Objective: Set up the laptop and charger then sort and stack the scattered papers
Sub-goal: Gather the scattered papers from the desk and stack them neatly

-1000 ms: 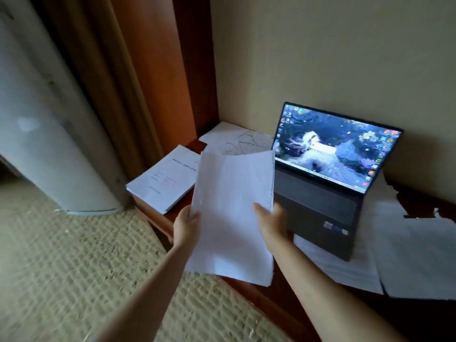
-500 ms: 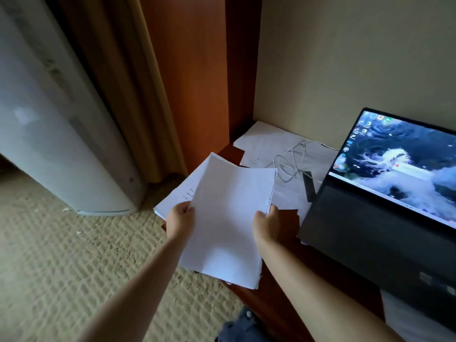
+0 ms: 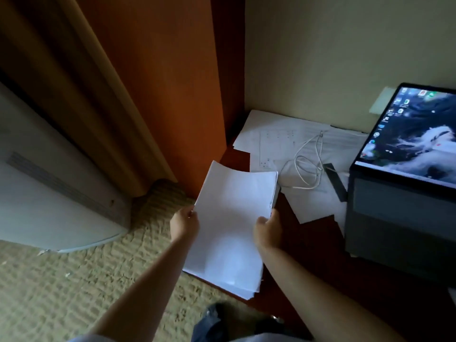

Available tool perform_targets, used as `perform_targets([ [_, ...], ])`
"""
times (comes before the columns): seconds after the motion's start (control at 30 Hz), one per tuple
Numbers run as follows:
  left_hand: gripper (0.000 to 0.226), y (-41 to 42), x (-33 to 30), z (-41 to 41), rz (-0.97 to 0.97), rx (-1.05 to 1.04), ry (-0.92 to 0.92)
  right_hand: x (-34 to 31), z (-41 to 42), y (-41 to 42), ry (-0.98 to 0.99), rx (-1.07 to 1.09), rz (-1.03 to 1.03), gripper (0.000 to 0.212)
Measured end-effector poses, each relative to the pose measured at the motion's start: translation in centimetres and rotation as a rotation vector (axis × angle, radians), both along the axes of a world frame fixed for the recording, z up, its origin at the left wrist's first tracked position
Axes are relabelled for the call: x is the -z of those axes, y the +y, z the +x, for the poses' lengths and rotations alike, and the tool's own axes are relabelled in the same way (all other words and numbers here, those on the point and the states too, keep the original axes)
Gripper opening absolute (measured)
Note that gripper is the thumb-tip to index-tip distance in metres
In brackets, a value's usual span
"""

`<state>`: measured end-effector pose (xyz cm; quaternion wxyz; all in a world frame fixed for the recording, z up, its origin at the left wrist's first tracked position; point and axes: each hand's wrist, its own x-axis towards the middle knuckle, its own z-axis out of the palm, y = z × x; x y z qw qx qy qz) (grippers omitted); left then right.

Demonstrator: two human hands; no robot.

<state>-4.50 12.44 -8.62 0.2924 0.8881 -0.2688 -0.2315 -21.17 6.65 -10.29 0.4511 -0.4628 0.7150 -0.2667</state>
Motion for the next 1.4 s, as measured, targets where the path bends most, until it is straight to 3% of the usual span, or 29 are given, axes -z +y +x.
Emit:
perform_targets([
  [0.37,0.042,1.7,2.2,2.2,0.075,0.095,0.080,0.1,2.3,3.8,0.362,0.159,-0.061,0.043],
  [0.5,0.042,2.7,2.5,2.2,0.111,0.125,0.022,0.4,2.3,5.4,0.379,0.228,-0.026,0.043],
  [0.67,0.040,0.4,2.2,2.6,0.000,0.159,0.017,-0.4,2.6,3.2,0.323,0.193,-0.143,0.042],
  [0.93,0.047,0.2,3.7,3.8,0.011,0.194,0.046,0.9,2.7,2.5,0.551,0.089,-0.014,0.035],
  [1.07,0.050,-0.4,3.4,3.7,0.024,0.147,0.167,0.6,3.1,3.2,0.667,0.095,0.027,0.033],
  [1.23,0.042,-0.8,3.0,3.6,0.015,0.083,0.349,1.0,3.0,2.4,0.529,0.075,0.058,0.044],
  [1.4,0.038,-1.0,3.8,4.2,0.054,0.126,0.414,1.0,3.2,2.6,0.428,0.153,0.021,0.038],
])
